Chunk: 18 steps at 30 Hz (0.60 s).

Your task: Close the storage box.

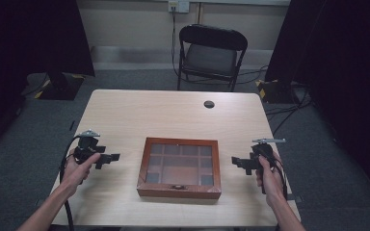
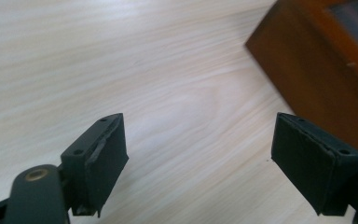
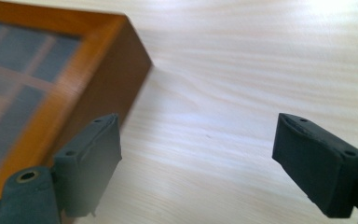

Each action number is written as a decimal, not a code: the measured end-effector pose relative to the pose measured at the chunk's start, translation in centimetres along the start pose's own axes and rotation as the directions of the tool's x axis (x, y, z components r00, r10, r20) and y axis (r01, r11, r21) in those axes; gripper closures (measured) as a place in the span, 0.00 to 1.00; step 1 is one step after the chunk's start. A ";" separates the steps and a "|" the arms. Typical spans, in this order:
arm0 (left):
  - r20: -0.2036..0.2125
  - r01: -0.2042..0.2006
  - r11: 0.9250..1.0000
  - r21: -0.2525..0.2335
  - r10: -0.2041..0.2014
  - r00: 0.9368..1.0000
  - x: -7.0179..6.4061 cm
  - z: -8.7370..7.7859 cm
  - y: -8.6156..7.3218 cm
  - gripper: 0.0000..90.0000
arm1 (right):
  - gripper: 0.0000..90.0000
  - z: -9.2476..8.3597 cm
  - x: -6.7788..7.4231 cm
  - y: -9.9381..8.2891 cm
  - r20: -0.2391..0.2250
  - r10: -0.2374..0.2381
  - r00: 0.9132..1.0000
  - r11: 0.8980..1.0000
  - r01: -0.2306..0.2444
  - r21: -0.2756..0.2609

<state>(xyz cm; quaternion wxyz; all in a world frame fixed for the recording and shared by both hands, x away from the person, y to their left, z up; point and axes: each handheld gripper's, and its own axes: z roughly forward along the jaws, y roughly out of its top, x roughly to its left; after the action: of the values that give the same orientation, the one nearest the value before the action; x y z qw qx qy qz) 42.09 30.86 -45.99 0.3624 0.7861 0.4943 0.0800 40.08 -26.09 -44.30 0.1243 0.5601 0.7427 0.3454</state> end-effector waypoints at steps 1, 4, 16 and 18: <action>-0.017 0.002 1.000 0.001 -0.002 1.000 0.1 0.1 -0.2 0.19 | 0.16 0.2 -0.3 -0.3 0.009 0.018 1.000 1.000 -0.018 0.012; -0.042 -0.014 0.999 0.033 0.015 0.999 0.4 0.5 -0.5 0.19 | 0.17 1.1 -1.1 -1.1 0.026 0.054 0.998 0.996 -0.056 0.064; -0.216 -0.018 0.999 -0.037 0.010 0.976 0.1 2.4 -2.3 0.18 | 0.07 3.4 -0.8 -3.4 0.255 -0.030 0.967 1.000 0.027 0.015; -0.248 -0.050 0.998 -0.039 0.039 0.968 -0.2 2.7 -2.4 0.16 | 0.00 3.8 -0.6 -3.8 0.247 -0.047 0.968 0.999 0.050 -0.007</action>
<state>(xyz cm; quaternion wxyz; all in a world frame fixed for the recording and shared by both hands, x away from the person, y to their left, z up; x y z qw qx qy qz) 41.58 29.99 -49.51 0.3136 0.7727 0.5157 0.1965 39.67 -25.75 -49.66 0.2279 0.5797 0.7325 0.2747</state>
